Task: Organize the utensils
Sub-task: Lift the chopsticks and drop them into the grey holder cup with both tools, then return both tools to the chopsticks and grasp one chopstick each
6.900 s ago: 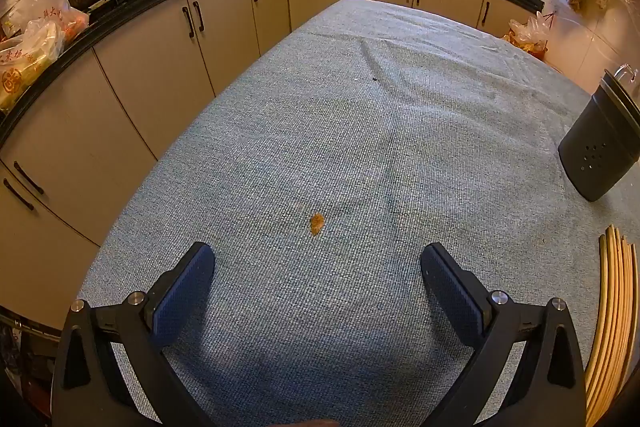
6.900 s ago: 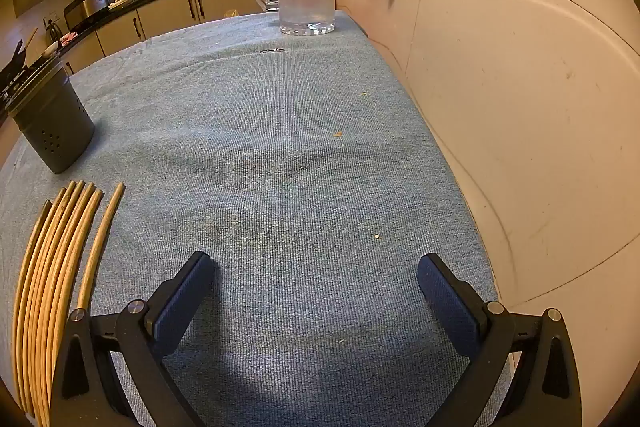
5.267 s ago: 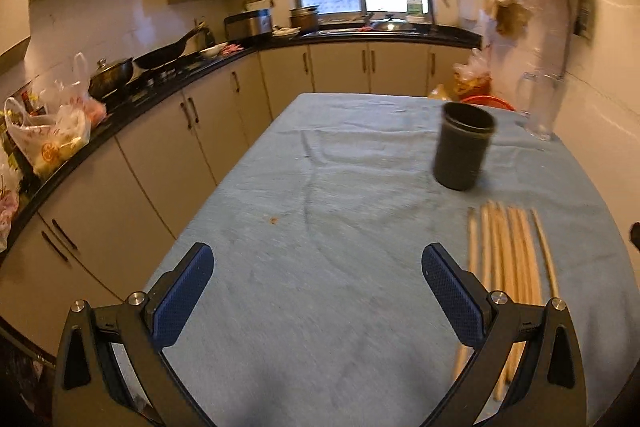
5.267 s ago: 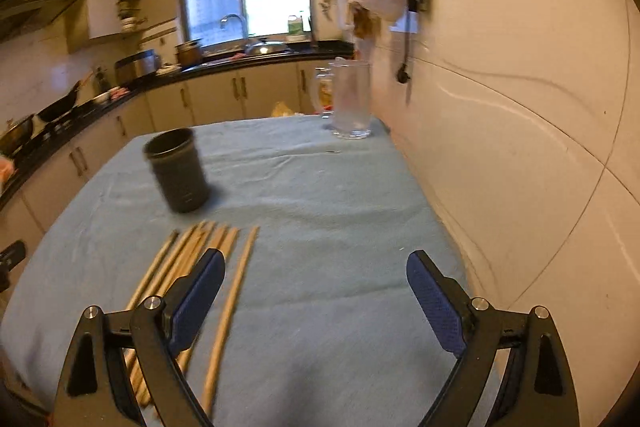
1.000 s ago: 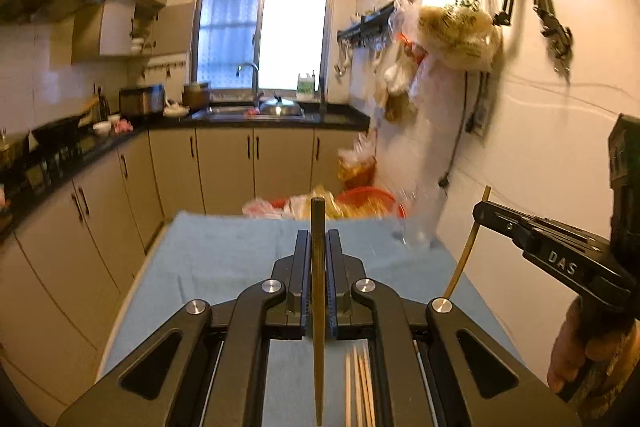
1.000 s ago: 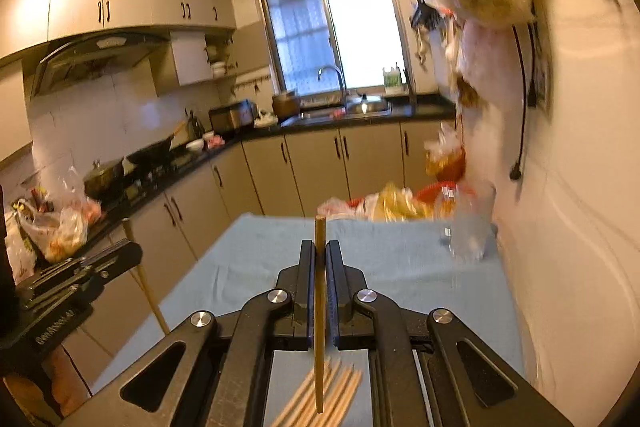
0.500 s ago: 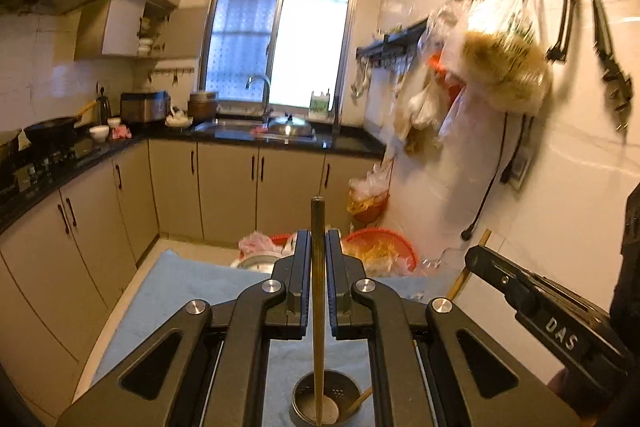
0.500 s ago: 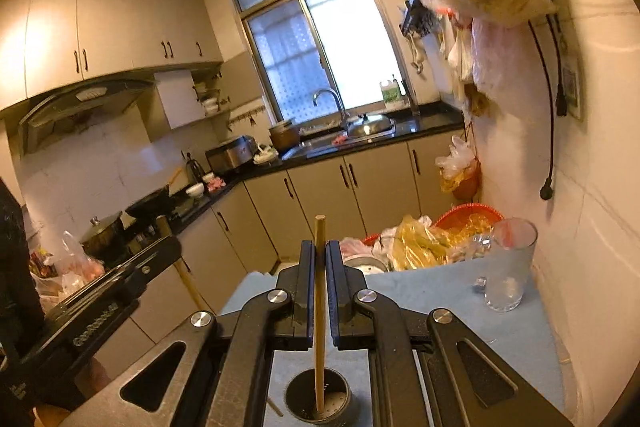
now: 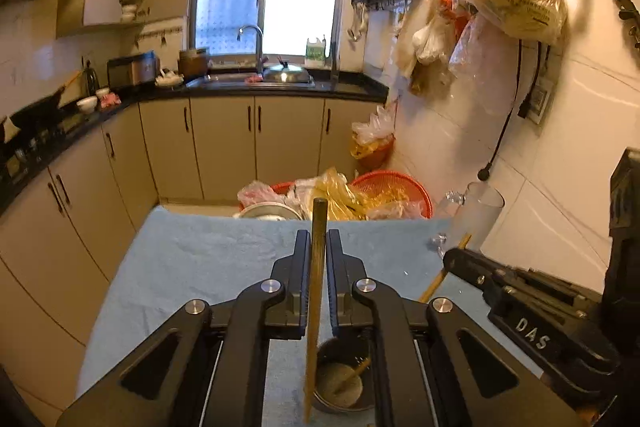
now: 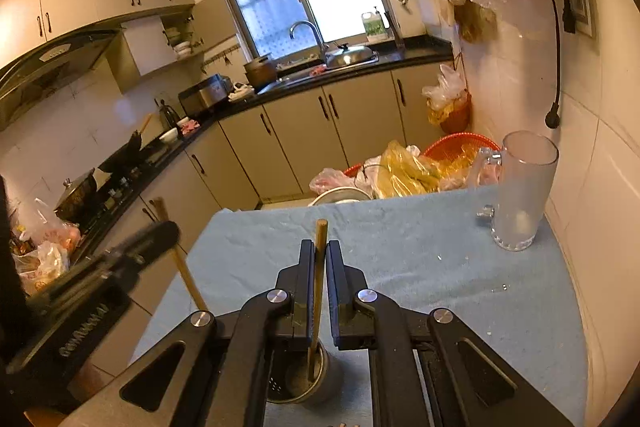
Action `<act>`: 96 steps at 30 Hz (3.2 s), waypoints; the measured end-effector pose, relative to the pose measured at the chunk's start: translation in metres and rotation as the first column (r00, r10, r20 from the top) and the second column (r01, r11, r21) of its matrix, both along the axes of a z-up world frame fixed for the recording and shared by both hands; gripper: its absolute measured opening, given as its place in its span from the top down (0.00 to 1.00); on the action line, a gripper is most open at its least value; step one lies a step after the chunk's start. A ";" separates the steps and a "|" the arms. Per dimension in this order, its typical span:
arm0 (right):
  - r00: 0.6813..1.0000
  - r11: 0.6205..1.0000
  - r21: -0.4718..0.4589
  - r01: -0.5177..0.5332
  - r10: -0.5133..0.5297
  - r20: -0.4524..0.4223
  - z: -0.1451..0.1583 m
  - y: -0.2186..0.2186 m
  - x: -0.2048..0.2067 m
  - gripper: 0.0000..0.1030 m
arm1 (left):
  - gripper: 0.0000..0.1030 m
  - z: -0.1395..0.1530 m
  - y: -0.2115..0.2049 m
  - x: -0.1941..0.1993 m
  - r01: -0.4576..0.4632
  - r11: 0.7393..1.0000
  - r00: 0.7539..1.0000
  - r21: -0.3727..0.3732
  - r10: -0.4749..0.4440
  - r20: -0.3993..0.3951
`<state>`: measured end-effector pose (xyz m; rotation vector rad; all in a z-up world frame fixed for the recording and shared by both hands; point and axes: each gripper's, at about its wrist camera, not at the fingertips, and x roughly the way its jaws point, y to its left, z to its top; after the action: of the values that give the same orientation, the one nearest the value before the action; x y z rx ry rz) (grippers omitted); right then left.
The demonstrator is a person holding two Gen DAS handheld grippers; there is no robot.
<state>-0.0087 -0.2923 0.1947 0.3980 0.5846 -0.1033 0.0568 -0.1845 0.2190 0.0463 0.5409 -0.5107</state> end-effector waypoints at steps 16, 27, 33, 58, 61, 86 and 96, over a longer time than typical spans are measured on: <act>0.999 0.999 -0.045 -0.014 0.016 0.042 0.010 0.010 -0.011 0.94 | 0.93 0.071 0.028 -0.035 -0.009 0.982 0.989 -0.188 0.036 0.142; 1.000 1.000 0.001 -0.011 0.011 -0.003 -0.007 0.002 -0.007 0.90 | 0.86 0.003 0.006 0.003 -0.034 0.997 0.997 -0.076 0.028 -0.071; 1.000 1.000 0.014 0.012 -0.013 0.016 0.006 -0.001 -0.021 0.69 | 0.55 0.027 0.035 -0.025 -0.070 0.991 0.998 -0.114 0.070 -0.006; 0.897 0.990 -0.002 -0.139 0.125 -0.425 -0.110 0.030 -0.178 0.55 | 0.45 -0.157 0.073 -0.151 0.045 0.997 0.918 0.069 -0.014 -0.396; 0.901 0.991 0.044 -0.127 0.134 -0.413 -0.136 0.038 -0.179 0.60 | 0.62 -0.178 0.057 -0.157 0.102 0.988 0.905 0.112 -0.045 -0.423; 0.900 0.989 -0.129 -0.070 0.007 -0.436 -0.166 0.055 -0.169 0.91 | 0.94 -0.195 0.063 -0.140 0.058 0.967 0.895 0.249 0.060 -0.442; 0.880 1.000 0.007 -0.023 0.023 -0.475 -0.165 0.007 -0.194 0.91 | 0.90 -0.193 0.073 -0.125 0.106 0.963 0.833 0.247 0.050 -0.551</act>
<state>-0.2027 -0.2853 0.0296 0.3670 1.0770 -0.1810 -0.0684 -0.1110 0.0263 0.1699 1.1855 -0.4747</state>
